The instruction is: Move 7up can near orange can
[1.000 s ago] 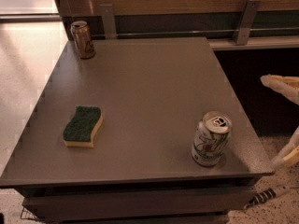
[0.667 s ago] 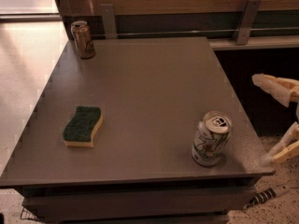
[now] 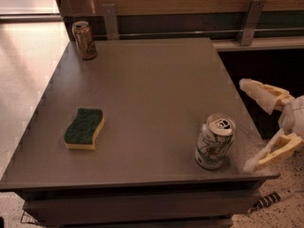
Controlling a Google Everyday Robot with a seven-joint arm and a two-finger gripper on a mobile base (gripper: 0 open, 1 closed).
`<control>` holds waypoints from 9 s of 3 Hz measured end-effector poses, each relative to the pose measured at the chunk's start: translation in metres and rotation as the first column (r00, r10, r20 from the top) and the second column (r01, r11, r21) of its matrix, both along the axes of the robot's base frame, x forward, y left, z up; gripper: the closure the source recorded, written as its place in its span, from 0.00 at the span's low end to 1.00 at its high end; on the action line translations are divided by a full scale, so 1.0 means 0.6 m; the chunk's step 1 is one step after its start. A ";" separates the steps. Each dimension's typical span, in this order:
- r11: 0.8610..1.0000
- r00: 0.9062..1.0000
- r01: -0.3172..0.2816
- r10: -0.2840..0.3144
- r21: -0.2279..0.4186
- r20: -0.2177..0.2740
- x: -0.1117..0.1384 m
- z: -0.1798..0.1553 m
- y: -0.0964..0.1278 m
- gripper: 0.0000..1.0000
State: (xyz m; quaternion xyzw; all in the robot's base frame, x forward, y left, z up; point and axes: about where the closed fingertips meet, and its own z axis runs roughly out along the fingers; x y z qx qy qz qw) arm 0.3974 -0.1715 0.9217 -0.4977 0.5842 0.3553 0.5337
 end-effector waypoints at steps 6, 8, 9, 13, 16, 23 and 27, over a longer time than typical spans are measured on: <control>0.998 0.998 -0.031 0.034 0.059 -0.052 -0.008 -0.073 0.068 0.46; 0.998 0.998 -0.039 0.041 0.057 -0.050 -0.009 -0.070 0.075 0.93; 0.998 0.998 -0.043 0.046 0.055 -0.049 -0.006 -0.065 0.078 1.00; 0.998 0.996 -0.031 0.036 0.056 -0.086 0.353 0.157 0.203 1.00; 0.990 0.994 0.103 -0.106 0.092 0.027 0.488 0.159 0.330 1.00; 0.989 0.977 0.144 -0.136 0.039 -0.163 0.680 -0.048 0.483 1.00; 0.989 0.977 0.138 -0.128 0.050 -0.170 0.674 -0.073 0.503 0.22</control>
Offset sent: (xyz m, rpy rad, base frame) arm 0.0071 0.0353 -0.0208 0.0221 0.0317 0.0445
